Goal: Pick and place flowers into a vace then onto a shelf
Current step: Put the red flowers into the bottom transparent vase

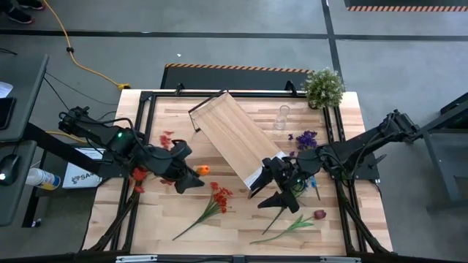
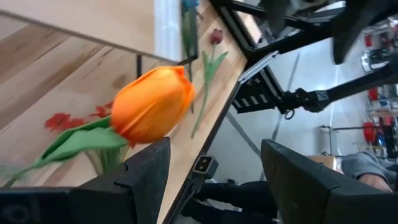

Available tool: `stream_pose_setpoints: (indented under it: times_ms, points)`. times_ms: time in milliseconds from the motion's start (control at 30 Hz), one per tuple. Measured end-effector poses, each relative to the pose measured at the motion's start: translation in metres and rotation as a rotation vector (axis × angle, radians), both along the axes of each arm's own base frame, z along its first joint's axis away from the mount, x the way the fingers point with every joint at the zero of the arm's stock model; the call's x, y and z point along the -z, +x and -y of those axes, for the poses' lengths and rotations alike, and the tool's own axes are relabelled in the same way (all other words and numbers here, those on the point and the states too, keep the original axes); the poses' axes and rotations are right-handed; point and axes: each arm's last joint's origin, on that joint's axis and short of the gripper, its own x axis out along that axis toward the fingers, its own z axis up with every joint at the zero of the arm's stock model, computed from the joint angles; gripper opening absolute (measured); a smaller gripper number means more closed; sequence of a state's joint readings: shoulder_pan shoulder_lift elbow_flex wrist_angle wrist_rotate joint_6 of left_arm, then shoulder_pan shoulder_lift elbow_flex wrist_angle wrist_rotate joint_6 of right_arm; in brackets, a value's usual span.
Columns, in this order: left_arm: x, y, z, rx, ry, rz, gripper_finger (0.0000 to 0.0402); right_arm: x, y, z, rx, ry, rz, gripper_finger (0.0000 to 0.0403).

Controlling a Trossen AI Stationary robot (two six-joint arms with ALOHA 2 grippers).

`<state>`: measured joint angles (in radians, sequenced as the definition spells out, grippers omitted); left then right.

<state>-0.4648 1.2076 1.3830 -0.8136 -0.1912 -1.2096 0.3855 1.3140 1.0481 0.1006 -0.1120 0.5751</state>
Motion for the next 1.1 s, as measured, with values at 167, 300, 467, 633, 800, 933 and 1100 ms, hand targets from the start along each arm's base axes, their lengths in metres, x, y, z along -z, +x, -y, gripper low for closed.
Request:
stream_pose_setpoints:
  times_ms: [167, 300, 467, 633, 800, 933, 1100]
  points:
    - [0.003, 0.0, 0.0, -0.014, 0.014, -0.025, 0.0282, -0.002, 0.0, 0.0, 0.0, 0.007, 0.016, 0.0344]
    - [0.005, 0.001, 0.0, -0.017, 0.039, -0.034, 0.0282, -0.003, 0.0, 0.0, 0.0, 0.014, 0.034, 0.0344]
    - [0.011, 0.003, 0.001, -0.017, 0.068, -0.078, 0.0282, -0.004, 0.001, 0.0, 0.0, 0.015, 0.037, 0.0344]
    - [0.017, 0.009, 0.003, -0.014, 0.087, -0.102, 0.0282, -0.004, 0.001, 0.0, 0.001, 0.015, 0.037, 0.0344]
    - [0.024, 0.015, 0.006, -0.011, 0.103, -0.135, 0.0282, -0.004, 0.001, 0.0, 0.006, 0.014, 0.037, 0.0344]
    - [0.027, 0.018, 0.008, -0.007, 0.108, -0.151, 0.0282, -0.004, 0.001, 0.0, 0.008, 0.014, 0.038, 0.0344]
    - [0.031, 0.022, 0.01, -0.004, 0.116, -0.17, 0.0282, -0.004, 0.001, 0.0, 0.008, 0.014, 0.038, 0.0344]
